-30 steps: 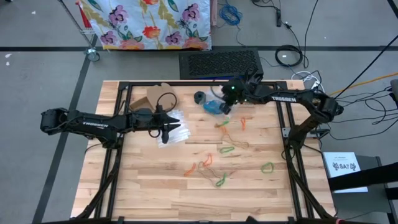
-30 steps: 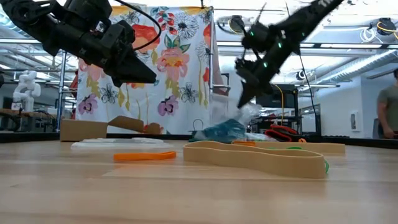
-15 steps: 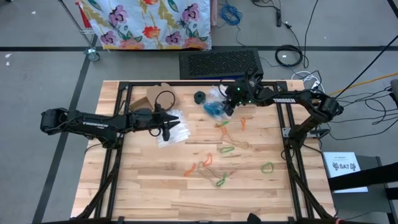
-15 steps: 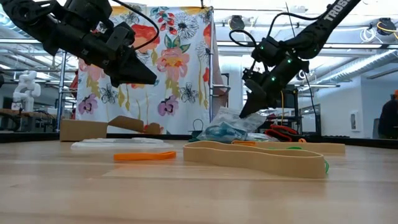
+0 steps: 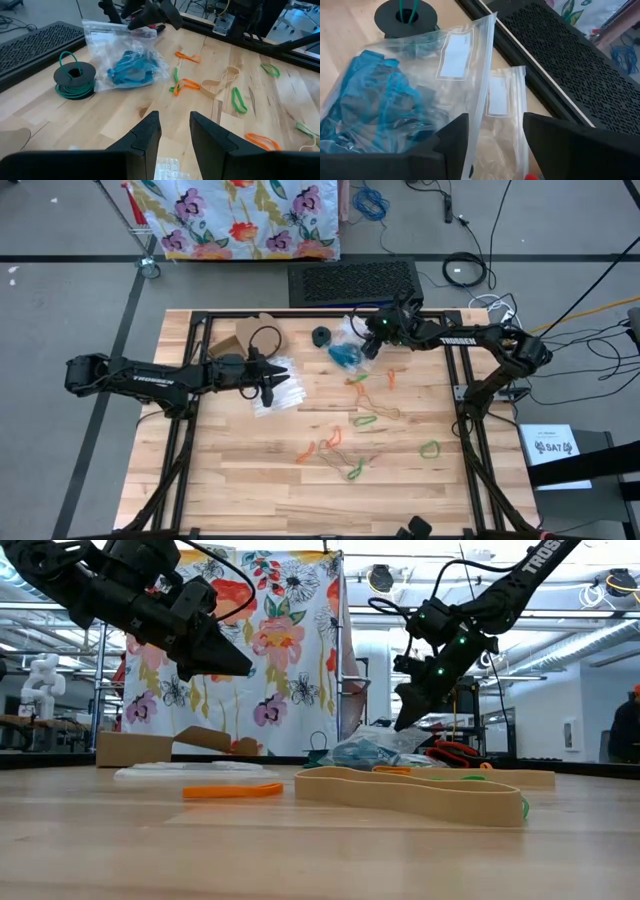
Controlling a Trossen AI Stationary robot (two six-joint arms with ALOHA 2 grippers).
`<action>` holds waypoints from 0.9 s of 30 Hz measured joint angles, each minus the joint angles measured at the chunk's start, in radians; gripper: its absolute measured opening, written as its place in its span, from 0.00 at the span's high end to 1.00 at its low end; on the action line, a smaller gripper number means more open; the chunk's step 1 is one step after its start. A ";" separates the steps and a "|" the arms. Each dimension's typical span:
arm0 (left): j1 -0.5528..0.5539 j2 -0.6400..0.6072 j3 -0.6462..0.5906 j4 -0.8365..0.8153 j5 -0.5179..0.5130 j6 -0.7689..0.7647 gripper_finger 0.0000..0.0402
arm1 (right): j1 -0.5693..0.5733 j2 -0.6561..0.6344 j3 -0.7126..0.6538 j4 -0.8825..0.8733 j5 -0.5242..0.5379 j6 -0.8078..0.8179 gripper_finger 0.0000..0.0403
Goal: Sort rubber bands
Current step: Open the transparent zip bag
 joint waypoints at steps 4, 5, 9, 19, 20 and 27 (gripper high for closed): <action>0.000 0.000 0.000 -0.018 -0.009 0.000 0.73 | 0.000 0.000 0.000 -0.012 0.003 -0.003 0.58; 0.000 0.000 0.000 -0.035 -0.016 -0.001 0.73 | 0.000 0.000 0.000 -0.019 0.018 -0.009 0.58; 0.000 0.000 0.000 -0.070 -0.026 -0.001 0.73 | -0.009 -0.013 0.000 -0.061 0.229 -0.023 0.60; 0.002 0.000 0.000 -0.082 -0.053 0.033 0.73 | 0.091 -0.144 0.000 -0.217 0.142 0.137 0.64; 0.002 0.000 0.000 -0.082 -0.070 0.034 0.73 | 0.114 -0.152 0.000 -0.201 0.077 0.146 0.64; 0.002 0.000 0.000 -0.154 -0.124 0.071 0.73 | 0.266 -0.108 0.001 0.020 -0.135 0.173 0.64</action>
